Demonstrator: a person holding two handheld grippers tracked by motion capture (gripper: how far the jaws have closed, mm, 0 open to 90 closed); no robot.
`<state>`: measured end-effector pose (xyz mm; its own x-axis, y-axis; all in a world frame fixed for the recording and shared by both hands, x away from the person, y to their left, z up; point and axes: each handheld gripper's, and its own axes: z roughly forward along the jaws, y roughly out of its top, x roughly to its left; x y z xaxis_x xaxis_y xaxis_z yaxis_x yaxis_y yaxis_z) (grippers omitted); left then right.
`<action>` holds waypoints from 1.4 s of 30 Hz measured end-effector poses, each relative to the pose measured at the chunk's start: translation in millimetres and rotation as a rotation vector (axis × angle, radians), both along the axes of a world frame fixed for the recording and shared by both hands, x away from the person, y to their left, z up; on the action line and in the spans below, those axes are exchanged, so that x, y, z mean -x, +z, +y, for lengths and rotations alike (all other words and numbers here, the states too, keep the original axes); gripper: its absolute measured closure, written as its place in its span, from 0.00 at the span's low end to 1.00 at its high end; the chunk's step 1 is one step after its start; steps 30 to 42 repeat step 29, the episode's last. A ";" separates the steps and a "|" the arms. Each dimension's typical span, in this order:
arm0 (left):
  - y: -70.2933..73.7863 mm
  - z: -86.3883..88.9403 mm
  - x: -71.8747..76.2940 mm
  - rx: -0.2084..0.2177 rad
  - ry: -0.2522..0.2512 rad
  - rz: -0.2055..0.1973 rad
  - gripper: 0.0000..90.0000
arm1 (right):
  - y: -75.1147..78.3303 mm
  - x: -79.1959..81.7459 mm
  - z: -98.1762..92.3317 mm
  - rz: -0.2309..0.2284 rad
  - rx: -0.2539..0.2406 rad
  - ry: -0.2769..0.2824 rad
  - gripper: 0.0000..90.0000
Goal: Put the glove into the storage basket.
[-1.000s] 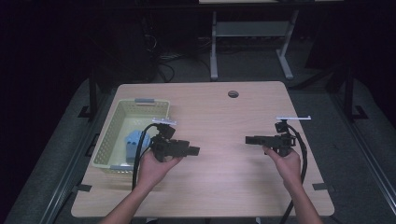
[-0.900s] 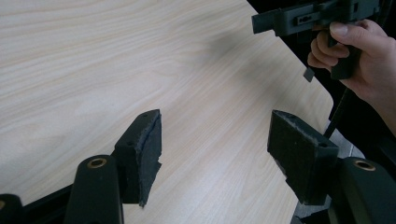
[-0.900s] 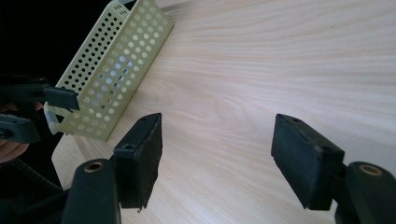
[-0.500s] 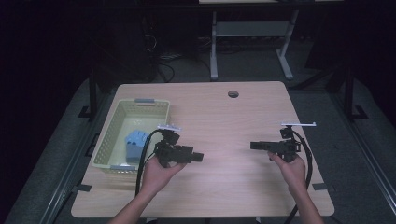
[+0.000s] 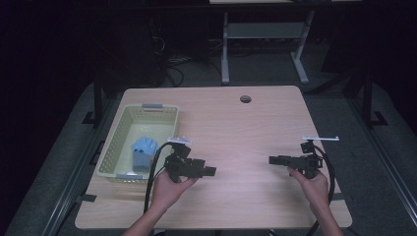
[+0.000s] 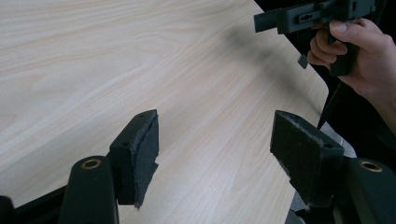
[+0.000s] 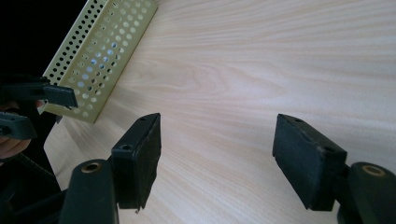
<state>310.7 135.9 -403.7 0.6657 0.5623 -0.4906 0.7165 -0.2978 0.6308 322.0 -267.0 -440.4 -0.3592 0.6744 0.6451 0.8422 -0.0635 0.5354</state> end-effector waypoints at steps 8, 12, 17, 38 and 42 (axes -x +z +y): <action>-10.6 -0.2 5.9 0.021 -0.009 0.015 0.36 | -9.1 10.7 -2.4 0.012 0.011 0.004 0.35; -14.4 -1.5 9.5 0.025 -0.021 0.017 0.35 | -12.3 14.8 -2.9 0.016 0.011 0.006 0.35; -19.3 -2.4 16.9 0.036 -0.037 0.003 0.35 | -13.5 24.5 -3.5 0.003 0.019 0.013 0.35; -38.2 -4.9 32.0 0.057 -0.076 -0.027 0.34 | -13.5 44.7 -11.0 -0.064 -0.038 0.001 0.34; -38.2 -4.9 32.0 0.057 -0.076 -0.027 0.34 | -13.5 44.7 -11.0 -0.064 -0.038 0.001 0.34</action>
